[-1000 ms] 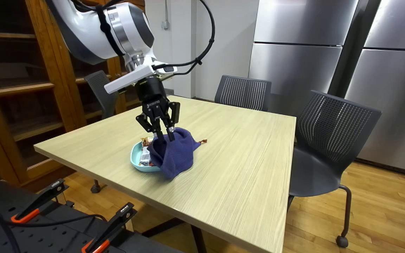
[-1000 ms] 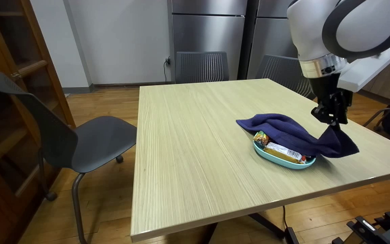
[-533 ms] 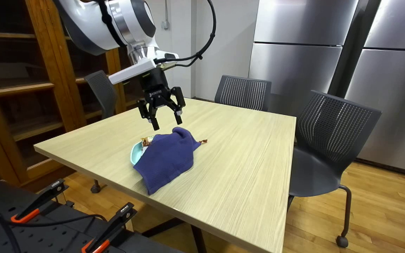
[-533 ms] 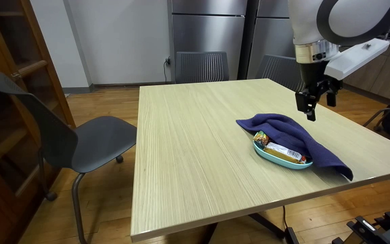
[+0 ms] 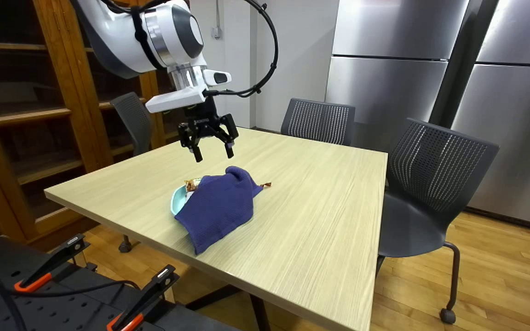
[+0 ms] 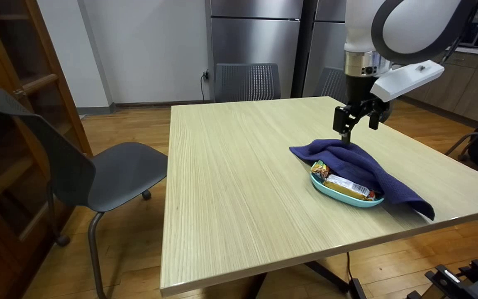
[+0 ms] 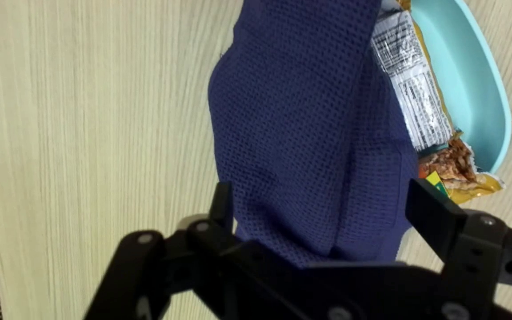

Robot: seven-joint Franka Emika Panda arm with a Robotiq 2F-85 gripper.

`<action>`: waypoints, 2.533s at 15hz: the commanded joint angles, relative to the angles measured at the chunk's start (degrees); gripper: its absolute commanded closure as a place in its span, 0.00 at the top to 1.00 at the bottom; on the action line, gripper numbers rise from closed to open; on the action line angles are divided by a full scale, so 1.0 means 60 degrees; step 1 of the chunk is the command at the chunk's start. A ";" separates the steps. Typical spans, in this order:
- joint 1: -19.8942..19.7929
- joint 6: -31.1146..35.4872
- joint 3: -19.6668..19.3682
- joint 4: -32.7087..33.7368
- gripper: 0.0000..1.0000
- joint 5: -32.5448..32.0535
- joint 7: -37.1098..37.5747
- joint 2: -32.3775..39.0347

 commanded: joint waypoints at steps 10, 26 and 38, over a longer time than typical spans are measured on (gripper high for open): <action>0.0531 0.1051 0.0192 0.1340 1.00 0.1043 -0.0804 0.1885; 0.0111 0.1180 0.0209 0.1918 1.00 0.5410 -0.0351 0.2383; -0.0623 0.0777 0.0933 0.2535 1.00 0.7215 -0.0774 0.2991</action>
